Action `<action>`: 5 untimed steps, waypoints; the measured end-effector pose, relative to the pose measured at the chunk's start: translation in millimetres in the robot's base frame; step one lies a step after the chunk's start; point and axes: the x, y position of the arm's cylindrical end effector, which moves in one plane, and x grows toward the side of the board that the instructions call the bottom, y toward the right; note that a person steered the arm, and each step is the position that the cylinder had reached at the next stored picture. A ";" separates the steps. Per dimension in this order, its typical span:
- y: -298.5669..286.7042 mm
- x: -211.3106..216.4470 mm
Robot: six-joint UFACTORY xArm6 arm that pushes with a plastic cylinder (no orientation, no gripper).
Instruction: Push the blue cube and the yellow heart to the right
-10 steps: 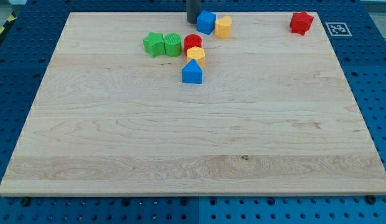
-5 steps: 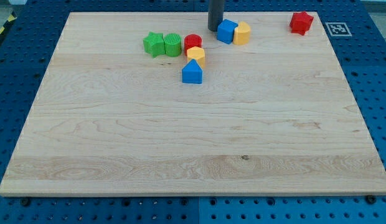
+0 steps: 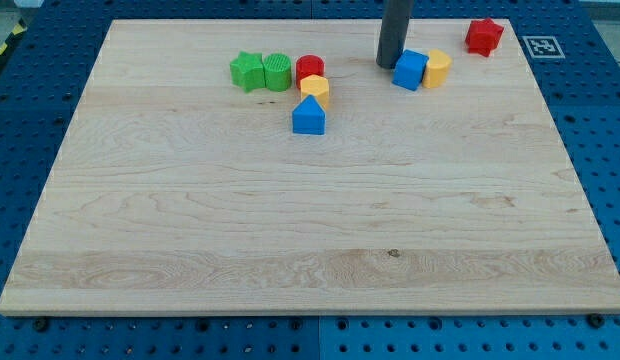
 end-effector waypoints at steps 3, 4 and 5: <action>1.1 35.0; 1.1 7.3; 2.0 -8.1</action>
